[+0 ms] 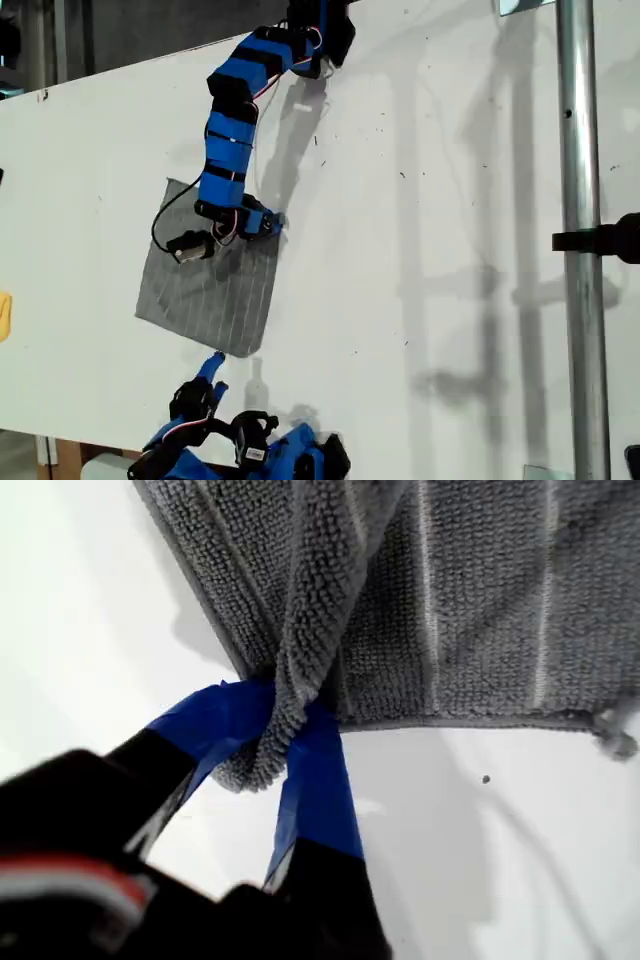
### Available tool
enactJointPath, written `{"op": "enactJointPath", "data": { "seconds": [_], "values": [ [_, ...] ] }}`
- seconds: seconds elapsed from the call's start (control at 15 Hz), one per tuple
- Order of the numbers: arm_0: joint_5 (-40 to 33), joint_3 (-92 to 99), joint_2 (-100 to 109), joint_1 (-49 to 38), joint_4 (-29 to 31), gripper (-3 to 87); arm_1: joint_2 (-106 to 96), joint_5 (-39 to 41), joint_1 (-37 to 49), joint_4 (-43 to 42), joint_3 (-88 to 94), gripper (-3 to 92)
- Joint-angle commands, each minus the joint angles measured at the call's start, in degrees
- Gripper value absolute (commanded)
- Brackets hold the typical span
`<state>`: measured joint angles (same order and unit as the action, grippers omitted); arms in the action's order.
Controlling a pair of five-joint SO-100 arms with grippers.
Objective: Grasp corners of a towel and fold twice.
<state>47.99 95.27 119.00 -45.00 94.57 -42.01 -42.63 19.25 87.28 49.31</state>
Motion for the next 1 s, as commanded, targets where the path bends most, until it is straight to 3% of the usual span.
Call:
{"op": "enactJointPath", "data": {
  "seconds": [0.0, 0.2, 0.93],
  "values": [
    [-4.4, -4.4, -1.6, -1.8, 0.0, 33.0, -1.9, -0.7, -1.7, 1.8, 0.7, -0.2],
    [-5.4, -4.0, -4.9, -2.3, -2.0, 32.2, -2.6, -0.7, -1.7, 1.8, 1.1, -0.2],
    [-12.1, 2.8, -28.6, -6.3, -19.5, 32.0, -3.5, -0.8, -1.8, 1.3, 1.4, -0.2]
  ]
}}
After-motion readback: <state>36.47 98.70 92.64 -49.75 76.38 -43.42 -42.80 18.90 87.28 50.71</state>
